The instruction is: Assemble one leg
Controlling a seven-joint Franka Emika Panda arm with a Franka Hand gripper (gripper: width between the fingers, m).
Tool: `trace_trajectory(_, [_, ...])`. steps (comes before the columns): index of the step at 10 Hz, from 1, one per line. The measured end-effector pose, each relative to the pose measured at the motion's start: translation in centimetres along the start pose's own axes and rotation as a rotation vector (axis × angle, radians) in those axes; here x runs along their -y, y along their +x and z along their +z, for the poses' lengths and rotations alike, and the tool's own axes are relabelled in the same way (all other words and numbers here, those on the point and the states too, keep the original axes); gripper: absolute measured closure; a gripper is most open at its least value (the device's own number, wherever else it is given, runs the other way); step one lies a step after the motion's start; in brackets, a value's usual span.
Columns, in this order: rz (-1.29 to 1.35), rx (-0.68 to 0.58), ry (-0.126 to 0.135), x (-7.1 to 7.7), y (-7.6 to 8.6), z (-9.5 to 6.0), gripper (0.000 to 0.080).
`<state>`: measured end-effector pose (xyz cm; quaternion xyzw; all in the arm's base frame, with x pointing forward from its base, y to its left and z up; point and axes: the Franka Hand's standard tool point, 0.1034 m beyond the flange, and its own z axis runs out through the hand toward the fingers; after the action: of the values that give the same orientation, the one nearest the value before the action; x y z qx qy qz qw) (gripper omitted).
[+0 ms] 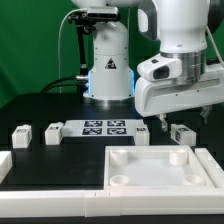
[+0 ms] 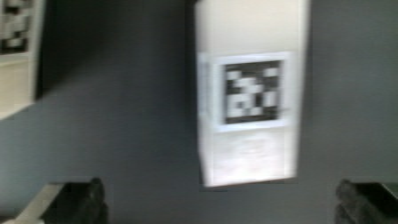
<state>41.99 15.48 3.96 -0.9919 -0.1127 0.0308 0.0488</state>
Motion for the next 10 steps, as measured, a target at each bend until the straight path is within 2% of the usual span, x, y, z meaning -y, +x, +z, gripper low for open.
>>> trace_trajectory(4, [-0.004,0.035,0.0,-0.1,-0.2,0.0,0.015])
trace_trajectory(7, [-0.001,0.317,0.014,0.5,-1.8,0.2,0.015])
trace_trajectory(10, [-0.003,0.57,0.045,1.1,-2.4,1.0,0.015])
